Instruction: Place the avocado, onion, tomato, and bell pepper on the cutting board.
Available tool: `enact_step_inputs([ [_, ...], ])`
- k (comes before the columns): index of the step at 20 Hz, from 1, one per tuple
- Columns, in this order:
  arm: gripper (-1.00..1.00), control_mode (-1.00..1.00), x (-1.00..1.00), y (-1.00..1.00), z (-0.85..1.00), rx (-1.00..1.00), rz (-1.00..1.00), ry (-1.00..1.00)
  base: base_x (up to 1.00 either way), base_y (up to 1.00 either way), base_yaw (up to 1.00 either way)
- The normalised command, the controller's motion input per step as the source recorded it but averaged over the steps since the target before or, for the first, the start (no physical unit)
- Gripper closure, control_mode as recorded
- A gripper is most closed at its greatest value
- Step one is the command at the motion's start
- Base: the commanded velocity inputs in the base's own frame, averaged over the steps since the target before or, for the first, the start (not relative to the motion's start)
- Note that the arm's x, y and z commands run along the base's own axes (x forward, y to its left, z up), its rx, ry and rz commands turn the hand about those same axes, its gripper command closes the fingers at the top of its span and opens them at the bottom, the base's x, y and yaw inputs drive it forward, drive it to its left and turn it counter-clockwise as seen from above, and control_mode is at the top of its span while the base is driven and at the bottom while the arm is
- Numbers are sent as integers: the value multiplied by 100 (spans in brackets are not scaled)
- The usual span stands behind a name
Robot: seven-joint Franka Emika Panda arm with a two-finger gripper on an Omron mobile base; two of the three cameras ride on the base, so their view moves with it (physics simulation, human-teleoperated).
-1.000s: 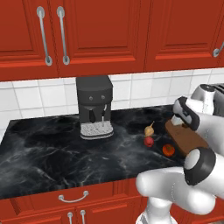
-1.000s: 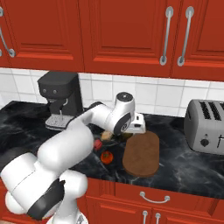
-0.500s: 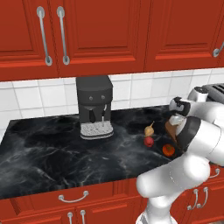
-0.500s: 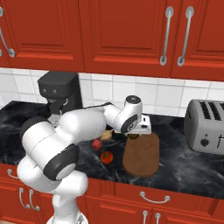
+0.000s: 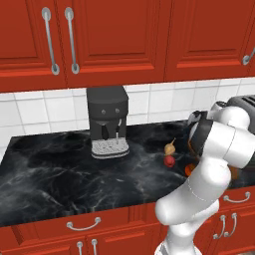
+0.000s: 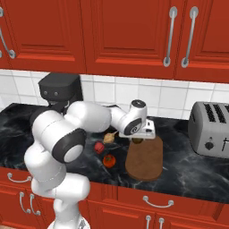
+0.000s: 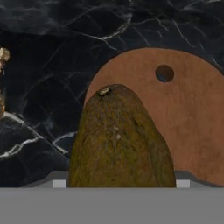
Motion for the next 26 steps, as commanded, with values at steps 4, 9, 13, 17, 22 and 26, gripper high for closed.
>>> enact_step_inputs([
  [4,100,-100,0,-10,-37,1,0,6,0,0,0],
  [9,100,-100,0,-6,-42,1,0,6,0,0,0],
  [13,100,-100,0,0,-46,0,0,10,0,0,0],
  [17,-100,-100,0,0,-35,0,0,10,0,0,0],
  [22,-100,-100,0,0,-4,0,0,1,0,0,0],
  [26,-100,-100,0,0,-6,1,0,3,0,0,0],
])
